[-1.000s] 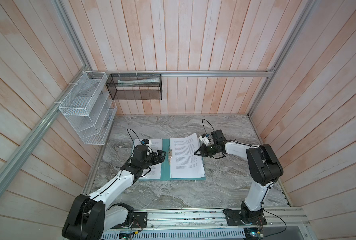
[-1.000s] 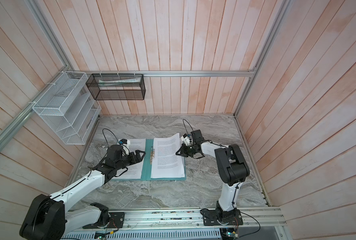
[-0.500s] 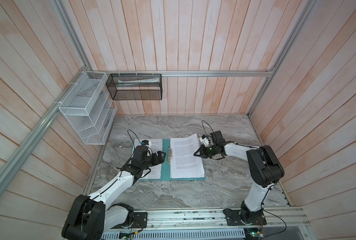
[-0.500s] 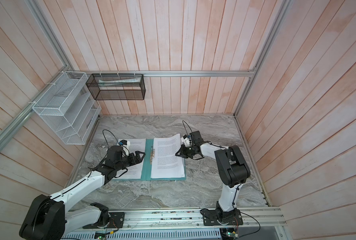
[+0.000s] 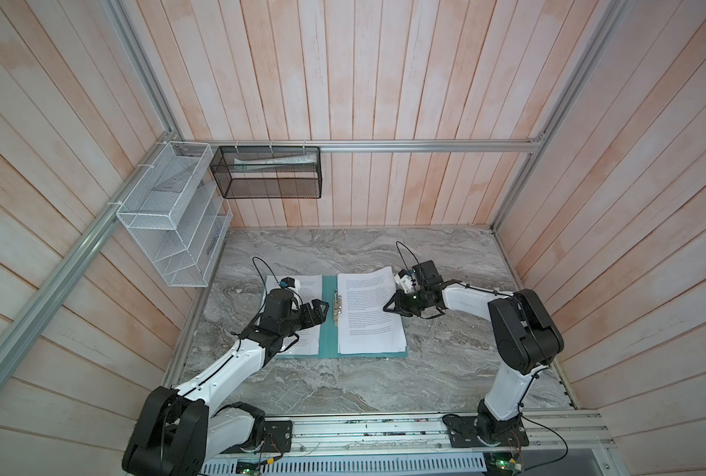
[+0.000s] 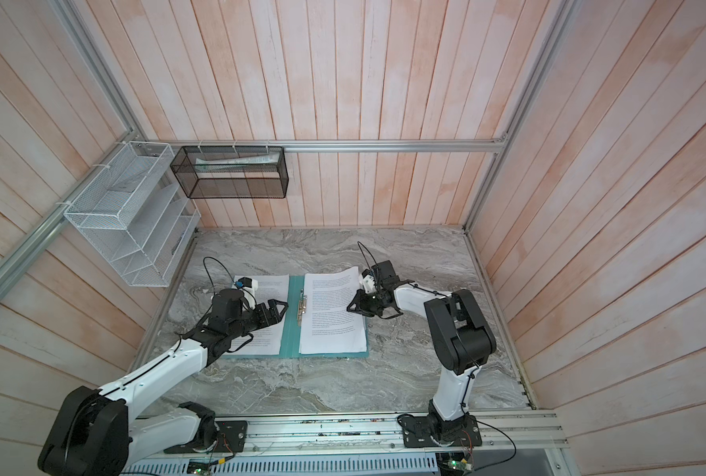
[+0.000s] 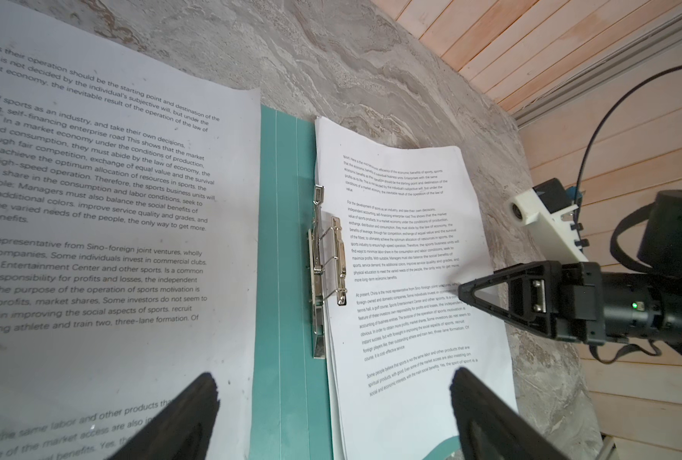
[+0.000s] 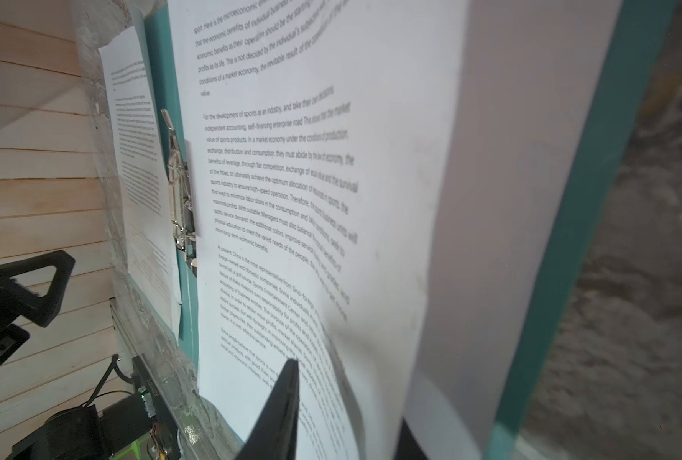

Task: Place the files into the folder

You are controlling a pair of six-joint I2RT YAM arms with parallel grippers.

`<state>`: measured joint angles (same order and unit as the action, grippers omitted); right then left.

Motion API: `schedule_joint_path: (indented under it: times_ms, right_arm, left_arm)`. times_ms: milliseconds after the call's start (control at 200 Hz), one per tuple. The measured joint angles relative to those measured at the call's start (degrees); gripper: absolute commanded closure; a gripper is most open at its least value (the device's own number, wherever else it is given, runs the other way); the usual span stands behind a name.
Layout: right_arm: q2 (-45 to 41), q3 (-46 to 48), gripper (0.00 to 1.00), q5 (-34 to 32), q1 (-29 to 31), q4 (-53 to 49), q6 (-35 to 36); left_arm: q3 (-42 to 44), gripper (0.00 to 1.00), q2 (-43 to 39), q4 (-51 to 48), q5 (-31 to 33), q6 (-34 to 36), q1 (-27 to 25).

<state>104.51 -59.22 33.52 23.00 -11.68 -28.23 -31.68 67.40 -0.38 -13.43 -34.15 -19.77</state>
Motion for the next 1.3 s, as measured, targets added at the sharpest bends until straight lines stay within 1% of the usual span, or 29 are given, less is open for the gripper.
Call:
schedule_joint_path:
  times_ms: [305,480,810,945,1070,1180,1300]
  right_arm:
    - [-0.1,-1.2,0.56,-5.6,1.6,-3.8,1.2]
    - [-1.2,-1.2,0.52,-8.5,2.3,-6.3,1.5]
    - [-3.9,-1.7,0.52,-12.5,2.5,-10.2,3.1]
    - [-4.3,-1.7,0.53,-13.5,2.7,-11.8,3.4]
    - [-6.8,-2.1,0.54,-14.6,3.2,-13.6,3.4]
    - [-8.6,-3.9,0.56,-14.3,3.6,-13.9,3.6]
    - [-8.3,-6.9,0.58,-11.1,4.1,-11.9,3.9]
  left_arm:
    - [0.3,0.07,0.0,0.4,0.0,0.0,0.0]
    - [0.4,0.07,0.0,0.4,0.0,0.0,0.0]
    - [0.4,0.07,0.1,1.6,0.0,0.0,0.0]
    - [0.4,0.07,1.0,1.9,0.0,0.0,0.0]
    - [0.4,0.07,1.7,2.7,-0.1,0.0,0.0]
    - [-0.1,0.07,3.7,3.9,-0.6,0.1,0.0]
    - [-3.0,0.07,9.2,5.8,-1.9,0.6,0.0]
